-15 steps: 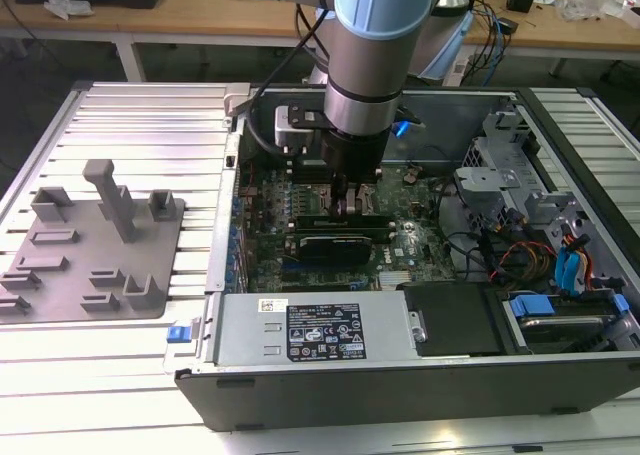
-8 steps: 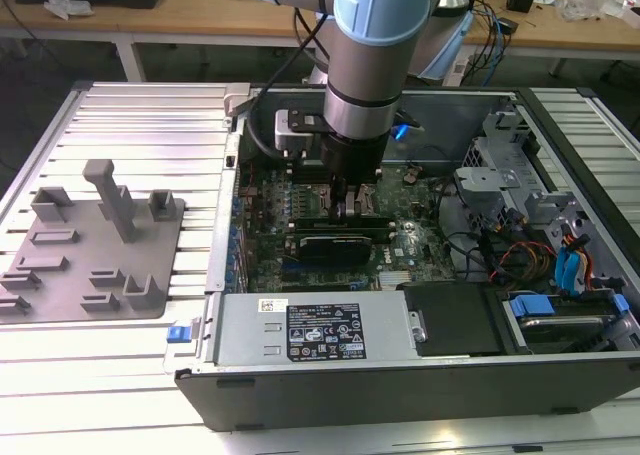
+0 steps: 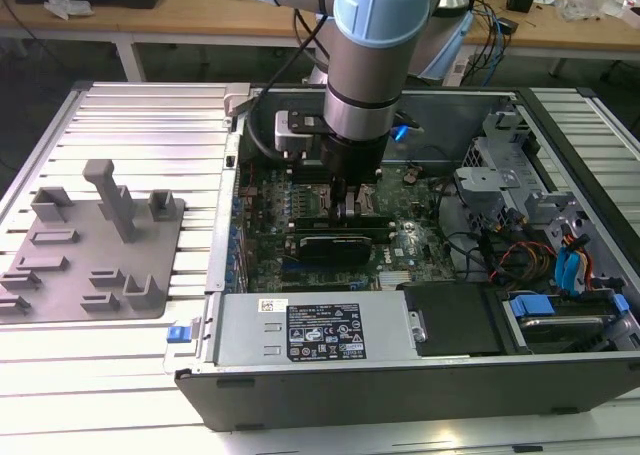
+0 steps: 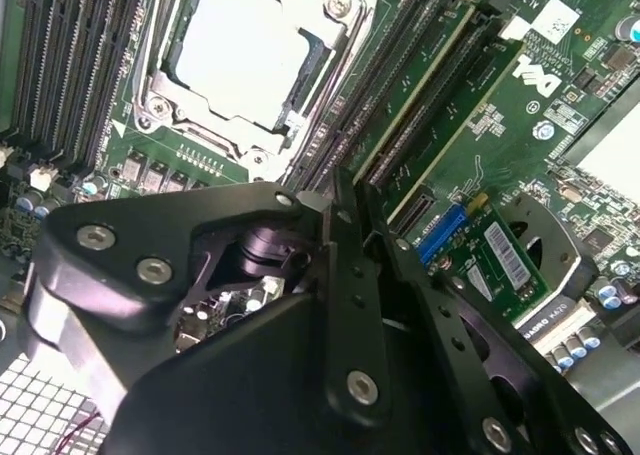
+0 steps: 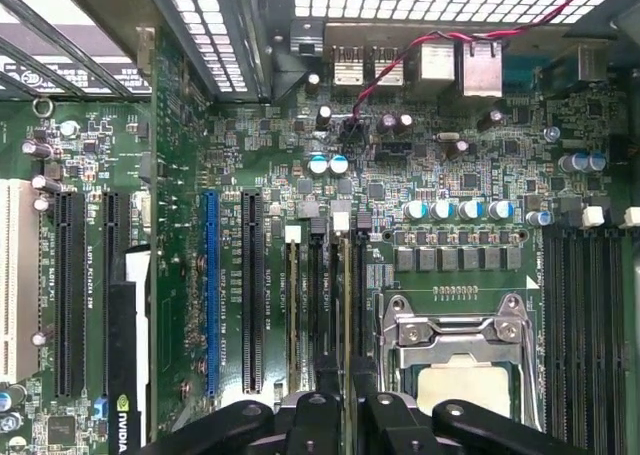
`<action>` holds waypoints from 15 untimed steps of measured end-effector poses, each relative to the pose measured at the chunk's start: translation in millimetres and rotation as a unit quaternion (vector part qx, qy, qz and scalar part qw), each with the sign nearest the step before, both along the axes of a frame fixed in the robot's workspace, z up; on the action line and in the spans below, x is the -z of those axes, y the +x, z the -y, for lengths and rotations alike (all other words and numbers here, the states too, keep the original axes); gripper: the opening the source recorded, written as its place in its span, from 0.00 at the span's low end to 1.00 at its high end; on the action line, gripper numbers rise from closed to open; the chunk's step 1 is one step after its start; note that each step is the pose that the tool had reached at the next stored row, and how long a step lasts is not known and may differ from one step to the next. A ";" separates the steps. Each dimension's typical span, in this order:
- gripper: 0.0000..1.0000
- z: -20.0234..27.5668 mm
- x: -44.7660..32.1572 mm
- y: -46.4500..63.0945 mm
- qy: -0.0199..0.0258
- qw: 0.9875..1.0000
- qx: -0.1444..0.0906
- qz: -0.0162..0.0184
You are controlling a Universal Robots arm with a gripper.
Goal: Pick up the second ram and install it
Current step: 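Insert the second ram into the second slot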
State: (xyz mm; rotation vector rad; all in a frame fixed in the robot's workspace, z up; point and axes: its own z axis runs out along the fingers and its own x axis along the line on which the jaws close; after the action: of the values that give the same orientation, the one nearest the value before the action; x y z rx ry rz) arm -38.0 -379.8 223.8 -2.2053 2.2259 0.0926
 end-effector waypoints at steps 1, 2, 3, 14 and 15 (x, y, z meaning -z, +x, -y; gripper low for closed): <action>0.16 -0.1 -4.9 0.1 0.000 1.000 0.000 0.000; 0.16 -0.2 -12.7 0.1 0.000 1.000 0.000 0.000; 0.16 -0.3 -20.2 0.0 0.000 1.000 0.000 0.000; 0.16 -1.1 -38.7 13.6 0.000 1.000 0.000 0.000; 0.16 -1.1 -38.7 15.7 0.000 1.000 0.000 0.000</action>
State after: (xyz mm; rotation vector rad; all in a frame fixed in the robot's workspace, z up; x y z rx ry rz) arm -22.3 -378.7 262.5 -2.2051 2.2258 0.0924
